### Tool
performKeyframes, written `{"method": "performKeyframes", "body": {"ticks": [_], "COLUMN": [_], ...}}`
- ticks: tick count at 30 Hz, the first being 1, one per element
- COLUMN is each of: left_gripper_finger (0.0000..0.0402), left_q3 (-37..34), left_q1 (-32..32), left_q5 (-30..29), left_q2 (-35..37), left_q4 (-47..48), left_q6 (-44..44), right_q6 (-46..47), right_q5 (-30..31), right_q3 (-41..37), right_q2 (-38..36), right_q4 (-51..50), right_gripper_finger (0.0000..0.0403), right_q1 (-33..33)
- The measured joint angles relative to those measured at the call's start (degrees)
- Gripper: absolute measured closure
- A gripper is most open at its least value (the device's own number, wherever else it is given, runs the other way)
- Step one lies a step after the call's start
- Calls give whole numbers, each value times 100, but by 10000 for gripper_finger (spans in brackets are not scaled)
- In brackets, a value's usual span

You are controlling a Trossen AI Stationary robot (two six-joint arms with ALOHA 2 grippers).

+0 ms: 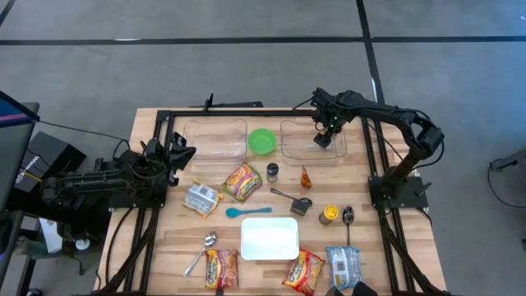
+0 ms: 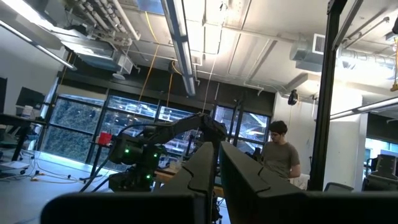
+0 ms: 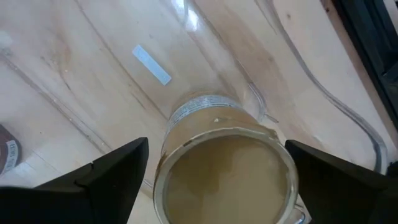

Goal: Pick & Place Food Item
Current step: Put the golden seasoning into the right transparent bin, then put the orange seasoning into the right transparent bin

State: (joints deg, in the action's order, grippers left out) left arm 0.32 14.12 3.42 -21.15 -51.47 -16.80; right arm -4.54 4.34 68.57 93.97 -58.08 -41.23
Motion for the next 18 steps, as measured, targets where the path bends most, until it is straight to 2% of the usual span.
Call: {"method": "performKeyframes", "body": {"ticks": [18], "left_gripper_finger": [380], "left_q3": [0], "left_q1": [1], "left_q5": [0], "left_q2": [1], "left_q4": [-2], "left_q6": [0], "right_q6": [37], "right_q5": [9], "right_q3": [807], "right_q2": [0], "right_q4": [-379], "right_gripper_finger": [35], "right_q1": [303]}}
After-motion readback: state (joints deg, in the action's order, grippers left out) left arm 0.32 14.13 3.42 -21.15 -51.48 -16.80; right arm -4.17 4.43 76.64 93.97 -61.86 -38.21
